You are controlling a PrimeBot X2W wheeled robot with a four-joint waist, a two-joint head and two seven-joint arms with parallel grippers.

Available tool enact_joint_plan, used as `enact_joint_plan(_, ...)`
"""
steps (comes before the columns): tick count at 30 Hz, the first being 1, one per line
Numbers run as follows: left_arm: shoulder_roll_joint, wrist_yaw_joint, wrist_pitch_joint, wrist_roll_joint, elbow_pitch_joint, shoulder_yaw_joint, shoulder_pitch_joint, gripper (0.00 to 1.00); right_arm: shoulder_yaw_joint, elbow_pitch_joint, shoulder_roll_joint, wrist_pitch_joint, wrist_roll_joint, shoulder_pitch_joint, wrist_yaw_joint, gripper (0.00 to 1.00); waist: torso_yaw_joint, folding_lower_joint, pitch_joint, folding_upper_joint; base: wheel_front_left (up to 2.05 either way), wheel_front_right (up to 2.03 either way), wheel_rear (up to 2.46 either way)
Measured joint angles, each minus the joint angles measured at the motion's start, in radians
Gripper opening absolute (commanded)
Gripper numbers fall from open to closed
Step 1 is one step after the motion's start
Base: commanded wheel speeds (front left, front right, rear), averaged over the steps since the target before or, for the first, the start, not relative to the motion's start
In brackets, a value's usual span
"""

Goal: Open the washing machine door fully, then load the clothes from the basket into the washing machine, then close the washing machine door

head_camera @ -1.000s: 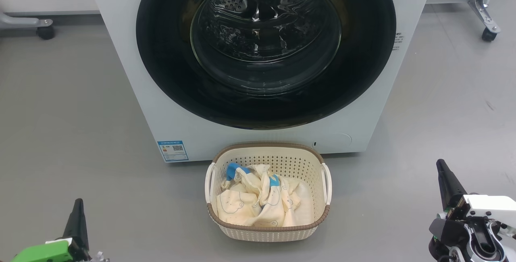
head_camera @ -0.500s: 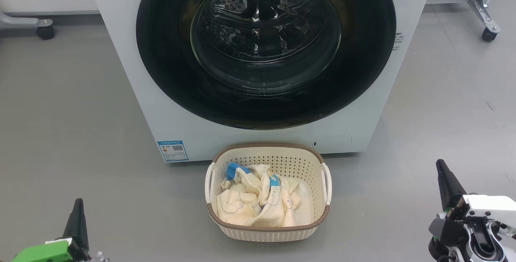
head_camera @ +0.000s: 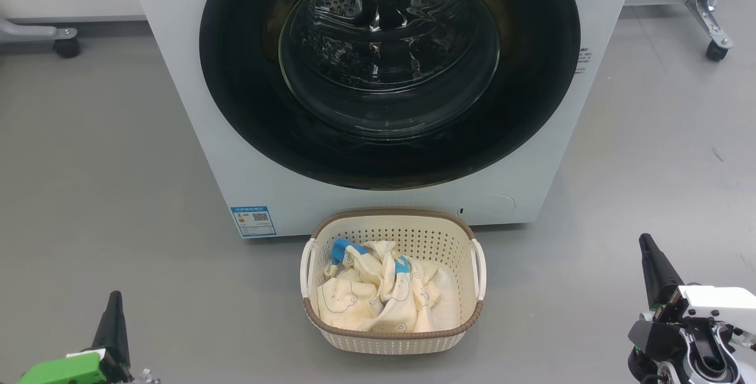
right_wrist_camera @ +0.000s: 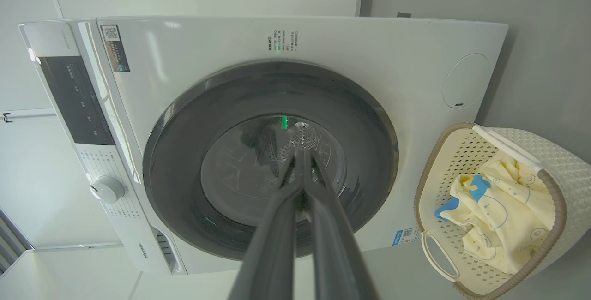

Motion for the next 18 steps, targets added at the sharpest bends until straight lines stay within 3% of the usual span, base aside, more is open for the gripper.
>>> enact_joint_plan(18, -0.002, 0.0, 0.0, 0.001, 0.0, 0.002, 0.0, 0.0, -0.002, 0.0, 0.002, 0.003, 0.0, 0.0, 0.0, 0.0, 0.0, 0.0, 0.0, 0.0, 0.0, 0.0, 0.0)
